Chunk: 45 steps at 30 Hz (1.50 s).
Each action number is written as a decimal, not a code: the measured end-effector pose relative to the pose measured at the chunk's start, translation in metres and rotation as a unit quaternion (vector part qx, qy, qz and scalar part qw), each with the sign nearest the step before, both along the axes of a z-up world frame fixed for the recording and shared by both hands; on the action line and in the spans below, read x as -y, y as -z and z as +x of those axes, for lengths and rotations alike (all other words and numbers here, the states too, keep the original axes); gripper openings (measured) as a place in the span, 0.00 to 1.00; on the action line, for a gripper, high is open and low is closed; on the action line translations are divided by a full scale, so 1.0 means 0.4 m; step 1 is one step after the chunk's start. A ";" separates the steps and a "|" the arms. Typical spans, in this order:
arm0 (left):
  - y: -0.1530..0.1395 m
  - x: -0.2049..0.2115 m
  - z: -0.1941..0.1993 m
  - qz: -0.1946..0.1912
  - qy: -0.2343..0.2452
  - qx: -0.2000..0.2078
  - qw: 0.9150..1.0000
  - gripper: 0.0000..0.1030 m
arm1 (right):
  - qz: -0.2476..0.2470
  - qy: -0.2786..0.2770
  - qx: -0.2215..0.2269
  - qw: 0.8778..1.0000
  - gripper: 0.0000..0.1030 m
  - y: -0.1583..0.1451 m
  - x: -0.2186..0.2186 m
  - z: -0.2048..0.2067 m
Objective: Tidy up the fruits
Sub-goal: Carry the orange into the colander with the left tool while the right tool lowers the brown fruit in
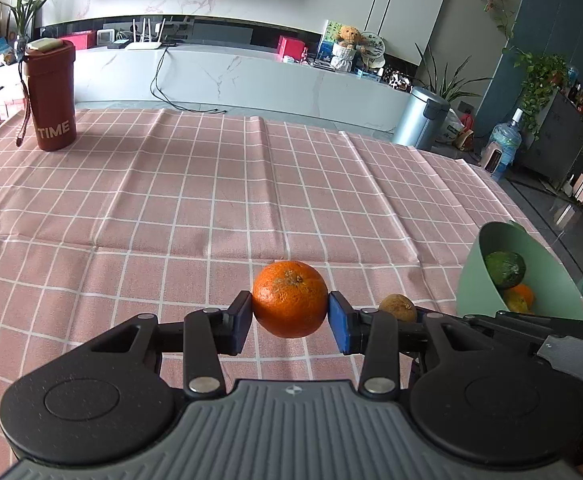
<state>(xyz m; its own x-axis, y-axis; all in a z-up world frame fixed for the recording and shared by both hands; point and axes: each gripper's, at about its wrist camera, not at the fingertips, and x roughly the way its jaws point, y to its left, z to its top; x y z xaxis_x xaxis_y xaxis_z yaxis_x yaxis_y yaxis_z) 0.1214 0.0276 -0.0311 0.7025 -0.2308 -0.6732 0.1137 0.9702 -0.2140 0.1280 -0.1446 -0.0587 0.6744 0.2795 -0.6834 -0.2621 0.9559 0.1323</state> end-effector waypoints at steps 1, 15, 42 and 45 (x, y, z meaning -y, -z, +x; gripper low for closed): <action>-0.013 0.004 -0.010 0.001 0.000 0.004 1.000 0.45 | 0.001 -0.001 0.004 1.000 0.20 -0.013 0.006 -0.013; -0.150 0.123 -0.109 -0.019 0.042 0.031 0.998 0.45 | 0.005 0.006 0.054 0.998 0.20 -0.181 0.162 -0.181; -0.095 0.458 0.042 -0.031 0.182 -0.034 0.982 0.45 | -0.049 0.009 -0.021 0.999 0.20 -0.167 0.497 -0.086; -0.073 0.496 0.068 -0.025 0.191 -0.048 0.980 0.45 | -0.049 0.009 -0.029 0.998 0.20 -0.148 0.514 -0.060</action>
